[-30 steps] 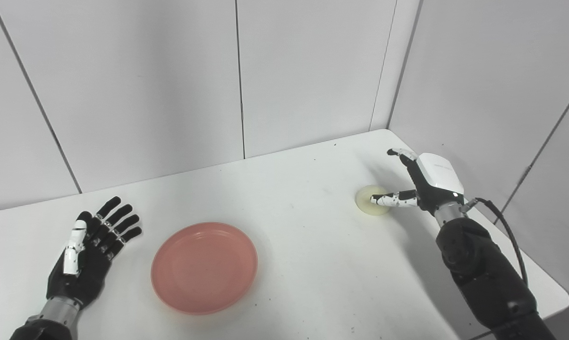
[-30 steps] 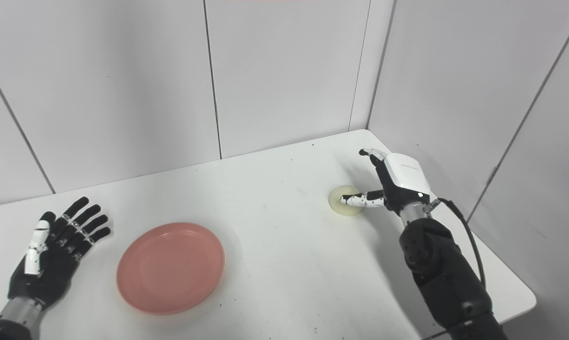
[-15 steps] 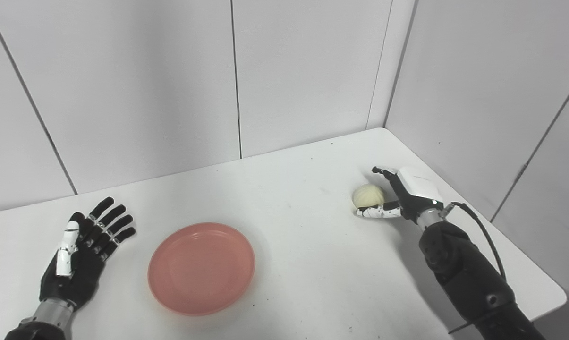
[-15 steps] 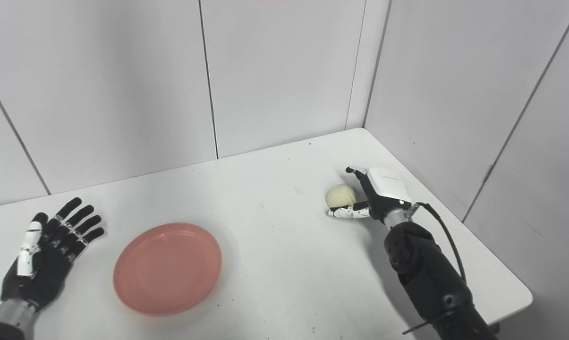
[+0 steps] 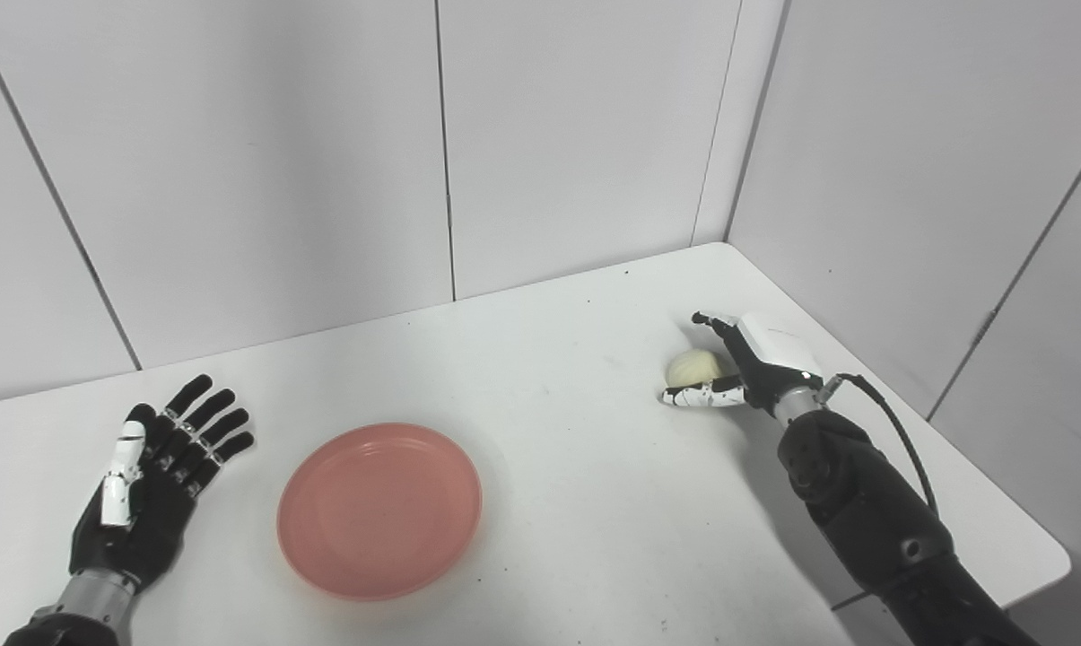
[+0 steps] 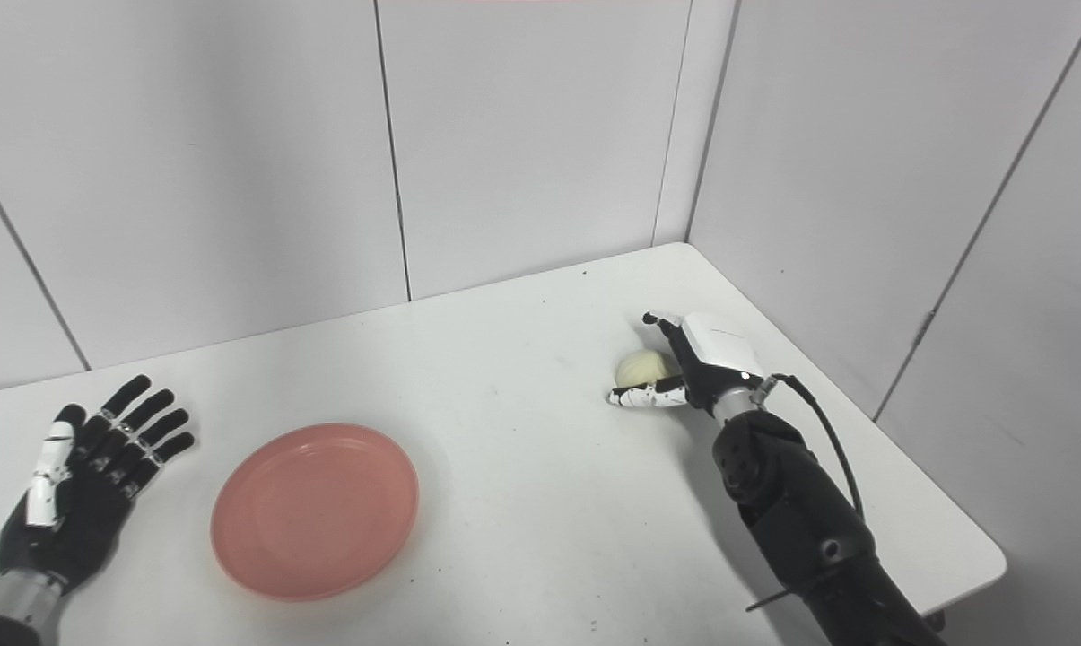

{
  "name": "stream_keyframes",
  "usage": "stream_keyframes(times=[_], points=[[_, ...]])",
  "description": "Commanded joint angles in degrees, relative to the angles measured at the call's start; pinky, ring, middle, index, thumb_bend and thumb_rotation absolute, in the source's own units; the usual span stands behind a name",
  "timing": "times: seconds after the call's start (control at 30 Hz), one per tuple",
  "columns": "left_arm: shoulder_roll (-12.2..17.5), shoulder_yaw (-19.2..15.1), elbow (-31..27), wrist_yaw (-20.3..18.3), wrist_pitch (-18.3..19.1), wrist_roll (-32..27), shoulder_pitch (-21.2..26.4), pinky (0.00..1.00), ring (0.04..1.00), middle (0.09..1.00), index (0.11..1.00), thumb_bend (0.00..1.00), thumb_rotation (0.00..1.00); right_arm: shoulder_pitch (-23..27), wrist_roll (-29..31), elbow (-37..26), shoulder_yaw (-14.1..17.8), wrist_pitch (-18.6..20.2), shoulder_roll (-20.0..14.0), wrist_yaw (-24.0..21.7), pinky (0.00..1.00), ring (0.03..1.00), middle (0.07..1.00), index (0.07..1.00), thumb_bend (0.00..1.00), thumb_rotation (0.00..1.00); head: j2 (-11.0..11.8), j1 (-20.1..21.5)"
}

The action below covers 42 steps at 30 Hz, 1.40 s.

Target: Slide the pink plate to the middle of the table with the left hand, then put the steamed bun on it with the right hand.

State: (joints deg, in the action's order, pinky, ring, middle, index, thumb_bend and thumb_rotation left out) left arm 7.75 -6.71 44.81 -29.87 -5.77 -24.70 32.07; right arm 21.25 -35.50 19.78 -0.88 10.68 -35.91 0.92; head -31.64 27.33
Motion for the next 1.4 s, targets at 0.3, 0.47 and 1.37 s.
stream_keyframes(times=[0.3, 0.47, 1.37], points=[[3.4, -1.2, 2.8, 0.4, 4.1, 1.1, -11.0, 0.78, 0.808, 0.838, 0.837, 0.50, 0.92, 3.2, 1.3, -0.6, -1.2, 4.0, -2.9, -5.0, 0.68, 0.786, 0.836, 0.826, 0.82, 0.47, -0.5, -0.3], [3.3, -1.3, 1.8, 0.7, 4.7, 1.1, -11.3, 0.78, 0.810, 0.840, 0.839, 0.50, 0.91, 3.0, 1.8, -2.4, -1.2, 7.8, -3.8, -8.2, 0.56, 0.674, 0.755, 0.803, 0.78, 0.39, -0.7, -0.4], [3.2, -0.9, -0.7, 0.4, 6.0, 1.3, -12.1, 0.79, 0.816, 0.846, 0.849, 0.50, 0.93, 2.8, 1.5, -7.9, -3.2, 12.4, -6.1, -10.4, 0.32, 0.369, 0.434, 0.487, 0.51, 0.13, -1.2, -1.3]])
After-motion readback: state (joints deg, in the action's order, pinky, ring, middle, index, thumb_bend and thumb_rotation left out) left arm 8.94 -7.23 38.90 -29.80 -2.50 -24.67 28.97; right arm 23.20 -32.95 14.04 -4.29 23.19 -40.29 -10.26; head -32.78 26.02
